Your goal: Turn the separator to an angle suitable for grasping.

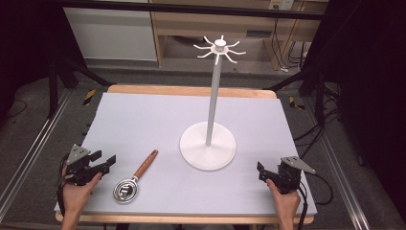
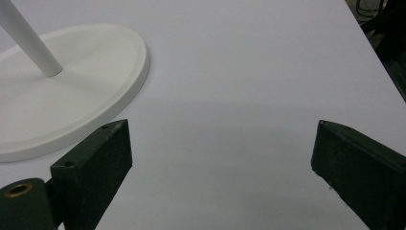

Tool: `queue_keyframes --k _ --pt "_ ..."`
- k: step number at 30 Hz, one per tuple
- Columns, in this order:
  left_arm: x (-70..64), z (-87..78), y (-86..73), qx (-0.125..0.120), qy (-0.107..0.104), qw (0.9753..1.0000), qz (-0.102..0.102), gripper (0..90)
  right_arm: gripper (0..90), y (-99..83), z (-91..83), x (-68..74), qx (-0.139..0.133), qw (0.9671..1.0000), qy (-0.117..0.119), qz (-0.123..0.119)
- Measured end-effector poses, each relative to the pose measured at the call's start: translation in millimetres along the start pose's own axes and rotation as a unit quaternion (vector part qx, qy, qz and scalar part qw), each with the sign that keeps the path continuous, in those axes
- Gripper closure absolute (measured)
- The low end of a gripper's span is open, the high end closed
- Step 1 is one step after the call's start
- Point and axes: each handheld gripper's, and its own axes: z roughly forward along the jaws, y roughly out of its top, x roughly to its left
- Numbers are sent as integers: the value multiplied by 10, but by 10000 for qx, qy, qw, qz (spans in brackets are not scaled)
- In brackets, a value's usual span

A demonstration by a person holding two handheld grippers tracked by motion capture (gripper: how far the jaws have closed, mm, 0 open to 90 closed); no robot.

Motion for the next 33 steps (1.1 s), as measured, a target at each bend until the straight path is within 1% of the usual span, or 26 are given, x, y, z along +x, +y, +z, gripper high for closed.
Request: queue_keyframes --k 1,5,6,7,10,12,13,14,15,16,17,18,19,20,21,24,26,27,28,31,33 --pt "-4 -6 4 20 -2 10000 2 373 72 0 2 -2 20 10000 12 26" --pt "-26 -22 26 24 -64 10000 1 372 72 1 2 -5 41 10000 22 6" --pt "-60 -32 52 19 -130 9999 22 372 74 2 -2 6 42 10000 27 -11" --pt "-81 -37 67 19 -154 9999 44 372 75 3 -2 9 40 10000 37 -20" --pt "-160 -41 121 37 -237 9996 133 372 77 11 0 11 88 9998 -57 -169" --pt "-219 -42 160 42 -299 9993 213 372 77 16 -7 11 82 9999 -6 -141" --pt "-219 -42 160 42 -299 9993 213 371 77 16 -7 11 82 9999 -6 -141" --pt "-279 -42 193 59 -357 9989 307 371 78 17 -15 27 114 9998 -4 -155" --pt "-279 -42 193 59 -357 9989 307 370 78 17 -15 27 114 9998 -4 -155" --pt "-335 -41 223 96 -385 9984 408 370 81 14 -17 40 146 9996 -48 -246" --pt "-335 -41 223 96 -385 9984 408 371 81 14 -17 40 146 9996 -48 -246" --pt "-382 -36 257 145 -411 9976 530 370 79 12 -24 41 156 9996 -44 -224" --pt "-402 -32 273 132 -419 9975 545 370 80 15 -27 33 149 9997 19 -187" --pt "-402 -32 273 132 -419 9975 545 370 80 15 -27 33 149 9997 19 -187" --pt "-427 -21 305 163 -482 9971 562 370 77 20 -34 32 147 9998 6 -128" --pt "-473 16 350 245 -515 9963 643 371 79 20 -44 20 141 9998 12 -158" --pt "-502 52 384 331 -499 9955 741 371 79 20 -51 12 158 9998 -10 -143" --pt "-502 52 384 331 -499 9955 741 371 79 20 -50 7 164 9997 -25 -150" --pt "-532 97 418 419 -489 9948 792 372 78 19 -51 1 166 9997 -37 -171" --pt "-561 136 447 479 -519 9940 829 376 79 18 -51 -5 164 9997 -41 -159" --pt "-610 182 480 563 -547 9928 901 391 78 17 -44 -1 186 9997 -42 -157"
